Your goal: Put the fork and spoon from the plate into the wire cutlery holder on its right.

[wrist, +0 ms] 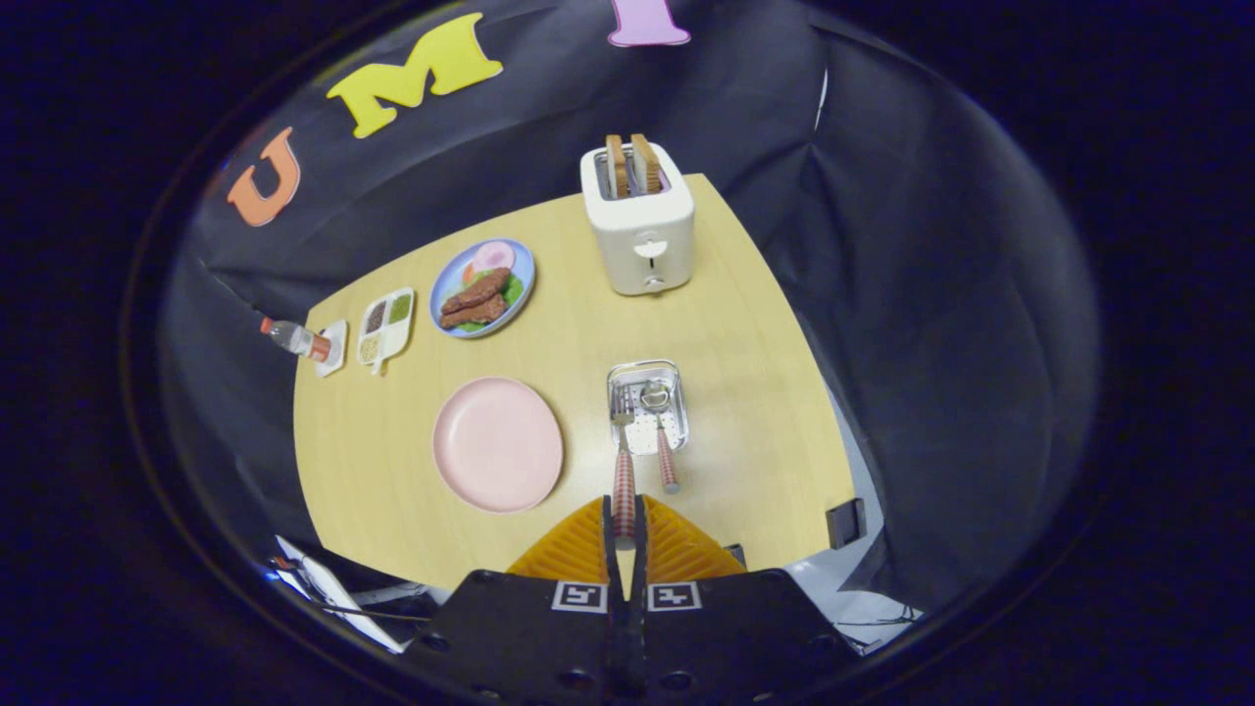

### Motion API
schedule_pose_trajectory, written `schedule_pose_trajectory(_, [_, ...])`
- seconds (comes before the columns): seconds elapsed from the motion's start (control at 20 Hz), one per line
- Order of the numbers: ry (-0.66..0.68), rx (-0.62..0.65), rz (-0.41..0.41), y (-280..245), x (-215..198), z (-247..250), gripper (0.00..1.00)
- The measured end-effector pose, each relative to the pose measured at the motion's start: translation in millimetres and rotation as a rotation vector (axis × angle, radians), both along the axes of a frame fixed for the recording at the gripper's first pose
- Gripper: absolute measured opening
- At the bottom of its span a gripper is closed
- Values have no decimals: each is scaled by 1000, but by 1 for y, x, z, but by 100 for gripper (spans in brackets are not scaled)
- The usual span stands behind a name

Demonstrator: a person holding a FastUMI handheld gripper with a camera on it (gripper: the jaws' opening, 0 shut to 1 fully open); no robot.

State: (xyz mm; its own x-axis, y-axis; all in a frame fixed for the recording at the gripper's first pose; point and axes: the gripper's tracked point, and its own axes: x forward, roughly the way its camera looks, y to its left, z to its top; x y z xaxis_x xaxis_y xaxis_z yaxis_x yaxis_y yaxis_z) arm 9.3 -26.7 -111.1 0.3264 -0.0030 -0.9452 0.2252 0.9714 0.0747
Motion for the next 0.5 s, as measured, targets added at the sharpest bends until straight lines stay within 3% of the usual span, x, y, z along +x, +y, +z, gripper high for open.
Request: schedule_pose_trajectory(0.5, [131, -10, 43, -11, 36, -72, 1])
